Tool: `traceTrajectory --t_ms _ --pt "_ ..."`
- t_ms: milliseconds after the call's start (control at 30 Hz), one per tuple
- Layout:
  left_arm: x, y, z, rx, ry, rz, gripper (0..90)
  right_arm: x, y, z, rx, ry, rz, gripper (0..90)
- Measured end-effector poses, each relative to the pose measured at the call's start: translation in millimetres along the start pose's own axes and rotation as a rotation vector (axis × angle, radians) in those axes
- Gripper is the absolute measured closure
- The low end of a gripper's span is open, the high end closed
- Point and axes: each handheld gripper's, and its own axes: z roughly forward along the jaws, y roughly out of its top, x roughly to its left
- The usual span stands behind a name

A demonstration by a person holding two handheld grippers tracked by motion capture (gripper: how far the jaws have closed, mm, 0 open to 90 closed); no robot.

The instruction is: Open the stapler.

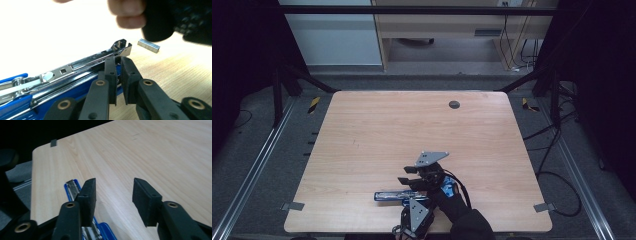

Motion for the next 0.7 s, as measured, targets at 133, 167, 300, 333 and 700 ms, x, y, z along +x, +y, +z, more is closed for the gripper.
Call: traceTrajectory --t_ms 133,167,300,333,700 --pt "2.6 1.7 -1.0 0.011 -0.041 -0.012 76.4 -8.2 -3.3 -14.6 -0.011 -0.058 0.006 47.8" --pt "2.9 2.1 -1.7 0.015 -0.055 -0.017 75.4 -10.4 -4.5 -18.4 -0.014 -0.068 0.011 46.9" --pt "3.6 5.1 -5.8 0.014 -0.091 -0.012 71.6 -19.7 -10.5 -33.9 -0.033 -0.124 0.023 43.8" --pt "4.1 6.2 -6.9 0.015 -0.096 -0.009 70.7 -22.5 -12.4 -38.9 -0.034 -0.144 0.025 43.4" --pt "19.8 40.3 -18.4 0.032 -0.127 0.069 58.4 -43.7 -28.9 -85.8 -0.067 -0.267 0.071 43.3"
